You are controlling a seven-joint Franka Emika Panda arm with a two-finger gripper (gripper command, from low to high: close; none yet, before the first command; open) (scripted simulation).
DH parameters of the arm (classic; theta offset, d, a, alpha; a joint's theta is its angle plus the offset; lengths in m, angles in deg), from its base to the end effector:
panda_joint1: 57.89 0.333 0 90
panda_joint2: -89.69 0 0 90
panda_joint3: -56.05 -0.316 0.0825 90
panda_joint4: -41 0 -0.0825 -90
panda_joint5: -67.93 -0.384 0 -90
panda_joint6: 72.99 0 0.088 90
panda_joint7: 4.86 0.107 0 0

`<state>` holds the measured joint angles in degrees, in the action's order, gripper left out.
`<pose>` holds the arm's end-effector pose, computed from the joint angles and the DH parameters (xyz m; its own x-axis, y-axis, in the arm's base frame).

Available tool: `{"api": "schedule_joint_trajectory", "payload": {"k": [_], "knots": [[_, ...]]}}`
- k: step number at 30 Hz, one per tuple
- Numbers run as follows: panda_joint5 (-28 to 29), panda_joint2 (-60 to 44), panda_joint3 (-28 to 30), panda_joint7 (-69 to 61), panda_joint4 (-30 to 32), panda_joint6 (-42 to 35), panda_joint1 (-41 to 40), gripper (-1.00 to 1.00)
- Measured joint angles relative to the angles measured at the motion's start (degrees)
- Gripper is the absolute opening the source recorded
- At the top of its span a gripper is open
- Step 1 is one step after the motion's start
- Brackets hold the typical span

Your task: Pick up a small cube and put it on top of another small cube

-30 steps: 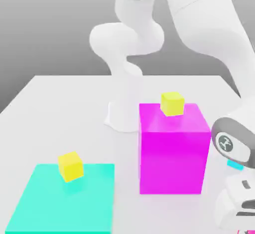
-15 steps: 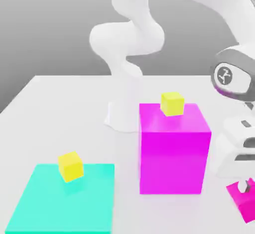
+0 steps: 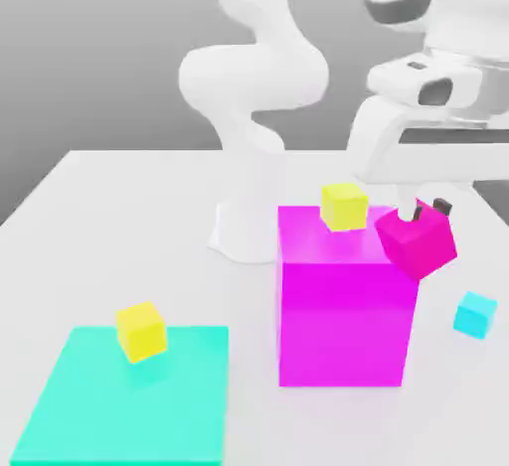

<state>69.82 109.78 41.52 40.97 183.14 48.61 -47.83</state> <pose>0.3880 0.1765 0.4120 0.9318 -0.3567 0.0678 -0.3619 -0.9275 0.0935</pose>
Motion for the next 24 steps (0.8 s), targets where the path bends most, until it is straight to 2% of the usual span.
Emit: {"api": "schedule_joint_trajectory", "payload": {"k": [13,17,18,24], "knots": [[-6.3,26.3,8.4,-19.7,14.0,-11.8,6.7,-1.00],[-7.1,25.4,8.4,-20.9,20.4,-4.6,7.3,-1.00],[-7.3,24.9,8.2,-21.0,21.7,-2.7,7.4,1.00],[-7.2,24.6,8.1,-21.0,22.3,-1.8,7.3,1.00]]}}
